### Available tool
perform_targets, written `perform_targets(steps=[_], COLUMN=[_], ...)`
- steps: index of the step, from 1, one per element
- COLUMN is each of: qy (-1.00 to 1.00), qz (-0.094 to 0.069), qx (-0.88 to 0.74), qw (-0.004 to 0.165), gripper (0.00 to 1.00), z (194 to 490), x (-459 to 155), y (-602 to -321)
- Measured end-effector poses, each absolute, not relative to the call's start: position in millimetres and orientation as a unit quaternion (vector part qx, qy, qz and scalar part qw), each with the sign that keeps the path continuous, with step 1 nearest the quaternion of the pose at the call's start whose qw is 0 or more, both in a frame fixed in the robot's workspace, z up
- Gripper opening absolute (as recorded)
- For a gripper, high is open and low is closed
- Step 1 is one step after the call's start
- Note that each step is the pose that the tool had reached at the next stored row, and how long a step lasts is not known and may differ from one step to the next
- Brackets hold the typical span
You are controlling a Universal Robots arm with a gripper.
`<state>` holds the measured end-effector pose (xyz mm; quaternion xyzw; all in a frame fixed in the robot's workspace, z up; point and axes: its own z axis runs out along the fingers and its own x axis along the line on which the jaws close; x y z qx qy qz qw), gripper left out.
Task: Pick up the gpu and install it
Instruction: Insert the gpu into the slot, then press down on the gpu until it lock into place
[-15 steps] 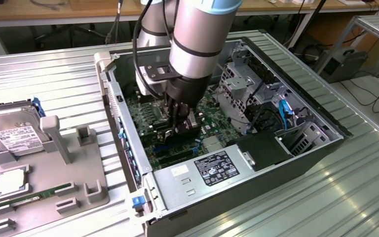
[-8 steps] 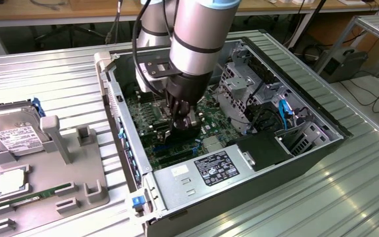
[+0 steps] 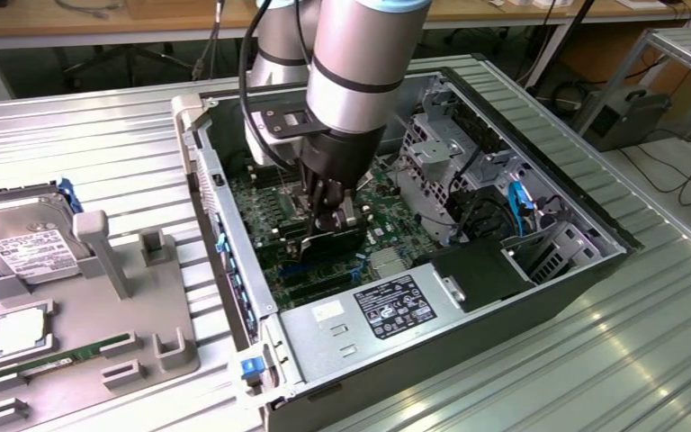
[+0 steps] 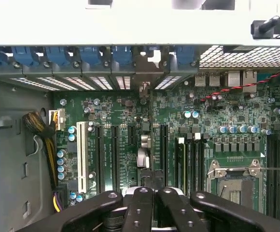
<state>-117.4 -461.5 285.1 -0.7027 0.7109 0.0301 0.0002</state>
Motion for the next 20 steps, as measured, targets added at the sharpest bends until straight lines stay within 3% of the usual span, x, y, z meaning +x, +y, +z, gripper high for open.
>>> perform_targets(steps=[20], qy=[0.711], qz=[0.028], qx=[-0.703], qw=[0.002], gripper=[0.11], z=[279.2], x=[-124.5], y=[-460.1])
